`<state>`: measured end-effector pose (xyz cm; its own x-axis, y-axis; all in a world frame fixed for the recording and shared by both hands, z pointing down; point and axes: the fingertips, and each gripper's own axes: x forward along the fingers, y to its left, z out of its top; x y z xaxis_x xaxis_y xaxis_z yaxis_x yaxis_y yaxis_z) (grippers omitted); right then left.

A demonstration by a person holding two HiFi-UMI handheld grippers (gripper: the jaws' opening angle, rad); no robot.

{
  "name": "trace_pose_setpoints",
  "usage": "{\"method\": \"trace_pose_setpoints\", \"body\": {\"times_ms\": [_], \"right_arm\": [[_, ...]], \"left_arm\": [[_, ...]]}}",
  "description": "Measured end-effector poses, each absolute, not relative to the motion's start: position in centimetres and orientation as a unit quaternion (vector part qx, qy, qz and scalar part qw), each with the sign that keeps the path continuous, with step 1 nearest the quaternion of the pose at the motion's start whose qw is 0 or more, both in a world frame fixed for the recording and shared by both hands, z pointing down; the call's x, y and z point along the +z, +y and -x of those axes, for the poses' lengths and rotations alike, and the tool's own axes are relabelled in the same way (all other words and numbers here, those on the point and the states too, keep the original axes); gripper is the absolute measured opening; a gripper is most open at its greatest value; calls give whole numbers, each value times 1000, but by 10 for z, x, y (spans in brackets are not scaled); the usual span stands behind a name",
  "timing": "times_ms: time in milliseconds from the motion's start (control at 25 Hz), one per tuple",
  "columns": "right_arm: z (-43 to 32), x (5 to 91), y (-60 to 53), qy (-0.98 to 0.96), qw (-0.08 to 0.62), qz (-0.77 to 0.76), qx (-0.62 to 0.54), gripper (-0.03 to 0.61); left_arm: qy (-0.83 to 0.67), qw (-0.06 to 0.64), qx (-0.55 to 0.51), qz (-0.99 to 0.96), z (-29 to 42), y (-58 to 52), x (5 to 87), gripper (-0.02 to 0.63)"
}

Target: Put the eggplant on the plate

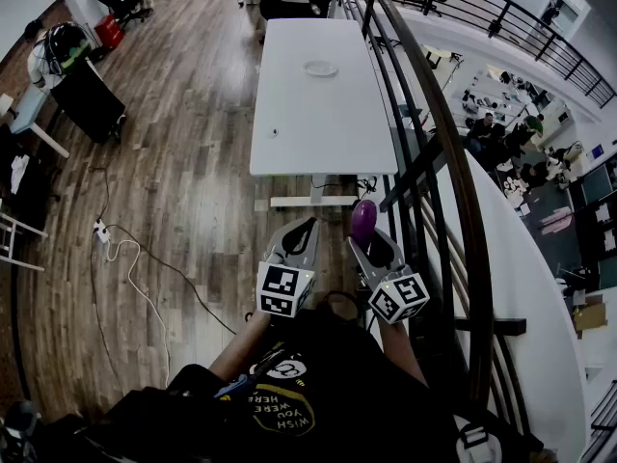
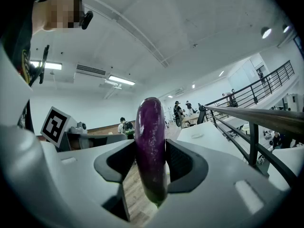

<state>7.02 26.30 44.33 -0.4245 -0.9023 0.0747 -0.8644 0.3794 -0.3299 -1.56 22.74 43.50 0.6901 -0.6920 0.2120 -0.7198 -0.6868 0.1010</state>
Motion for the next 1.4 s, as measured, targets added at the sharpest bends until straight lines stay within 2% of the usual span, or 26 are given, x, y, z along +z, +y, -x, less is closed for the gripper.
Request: {"method": "trace_pose_setpoints", "body": {"times_ms": [800, 1400], "right_arm": [[-49, 446, 254, 832, 51, 527, -163, 199], [4, 447, 211, 842, 53, 513, -159, 201]], "left_arm": [[-391, 95, 75, -912, 37, 221, 437, 5], [-388, 110, 63, -913, 89, 182, 445, 5]]}}
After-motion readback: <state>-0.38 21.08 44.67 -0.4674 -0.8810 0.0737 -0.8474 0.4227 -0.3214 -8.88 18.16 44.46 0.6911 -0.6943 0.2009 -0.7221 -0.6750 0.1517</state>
